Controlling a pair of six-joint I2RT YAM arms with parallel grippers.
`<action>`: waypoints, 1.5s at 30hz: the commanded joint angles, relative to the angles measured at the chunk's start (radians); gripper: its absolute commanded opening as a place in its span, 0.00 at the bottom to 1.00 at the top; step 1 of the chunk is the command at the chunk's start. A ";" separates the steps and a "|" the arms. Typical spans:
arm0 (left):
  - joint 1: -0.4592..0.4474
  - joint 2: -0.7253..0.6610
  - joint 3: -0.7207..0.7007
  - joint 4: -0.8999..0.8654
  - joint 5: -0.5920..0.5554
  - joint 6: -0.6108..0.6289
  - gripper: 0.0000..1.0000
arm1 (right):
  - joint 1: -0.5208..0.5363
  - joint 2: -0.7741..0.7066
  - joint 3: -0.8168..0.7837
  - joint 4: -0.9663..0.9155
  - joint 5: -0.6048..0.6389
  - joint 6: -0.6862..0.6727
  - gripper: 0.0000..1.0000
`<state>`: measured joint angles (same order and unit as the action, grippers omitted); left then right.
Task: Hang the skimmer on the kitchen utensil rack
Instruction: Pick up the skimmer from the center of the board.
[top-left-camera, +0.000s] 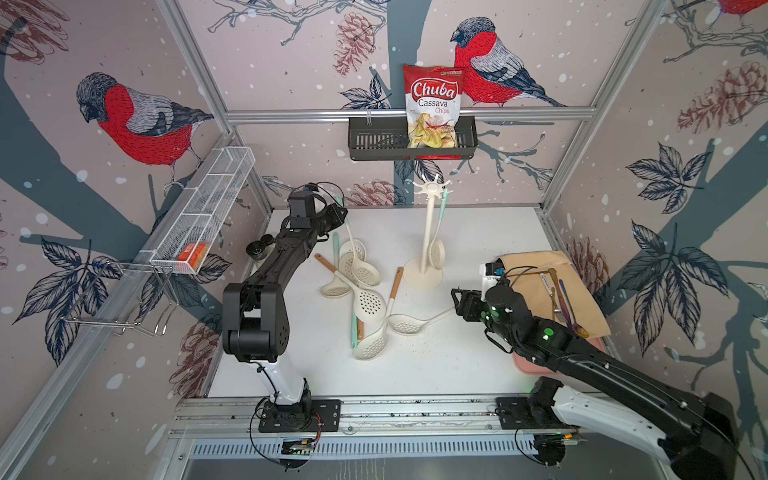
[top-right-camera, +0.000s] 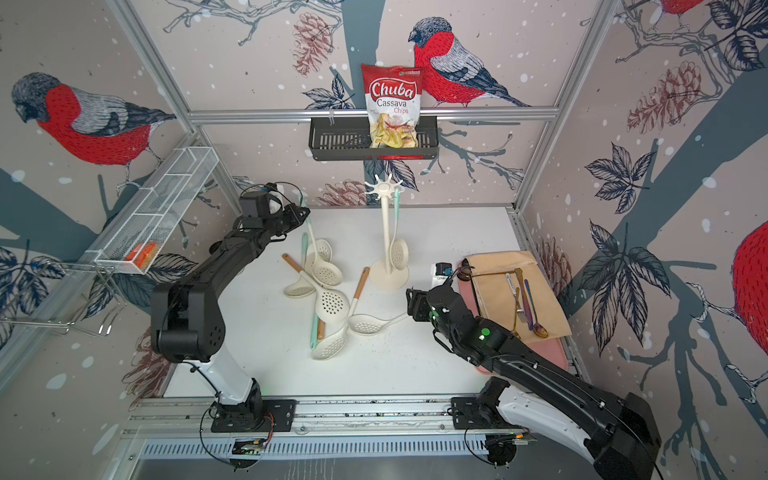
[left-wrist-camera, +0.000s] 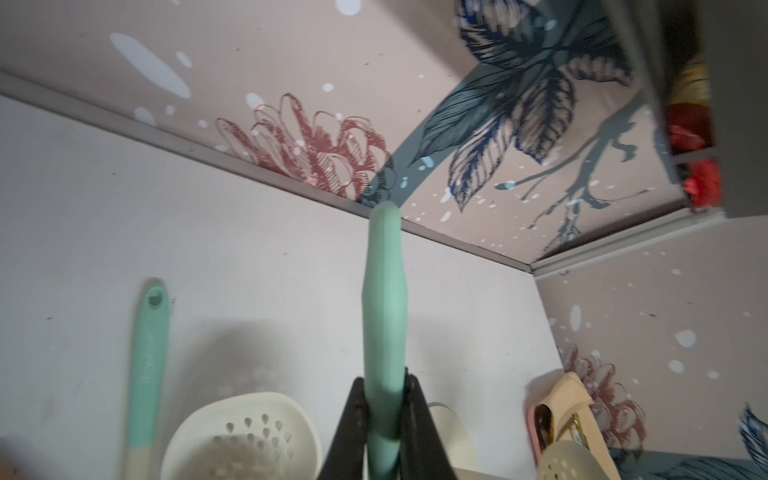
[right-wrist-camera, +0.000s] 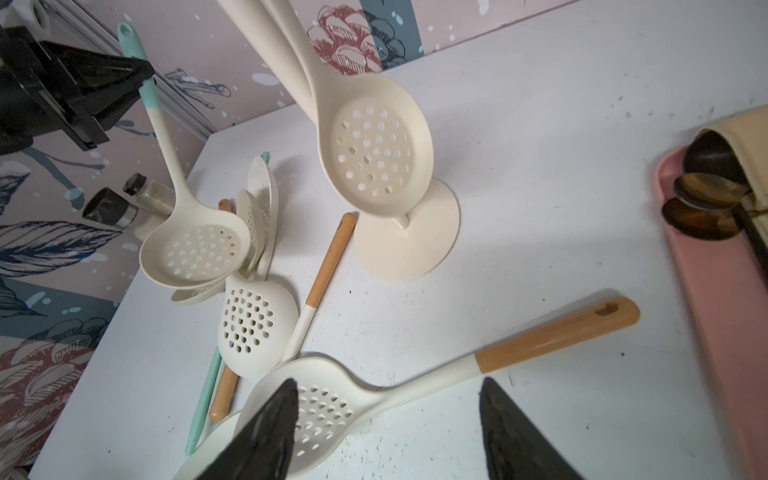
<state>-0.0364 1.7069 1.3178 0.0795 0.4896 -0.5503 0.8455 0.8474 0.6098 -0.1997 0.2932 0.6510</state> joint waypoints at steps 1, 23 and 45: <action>0.000 -0.098 -0.069 0.232 0.156 -0.016 0.00 | -0.047 -0.058 -0.021 0.150 -0.145 -0.064 0.77; -0.424 -0.788 -0.397 0.145 -0.241 -0.080 0.00 | 0.267 0.345 0.484 0.376 -0.006 -0.372 0.70; -0.641 -0.744 -0.362 0.145 -0.354 -0.075 0.00 | 0.335 0.534 0.696 0.250 0.145 -0.582 0.41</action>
<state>-0.6666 0.9615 0.9504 0.1986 0.1436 -0.6281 1.1816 1.3766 1.2835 0.0376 0.4309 0.1188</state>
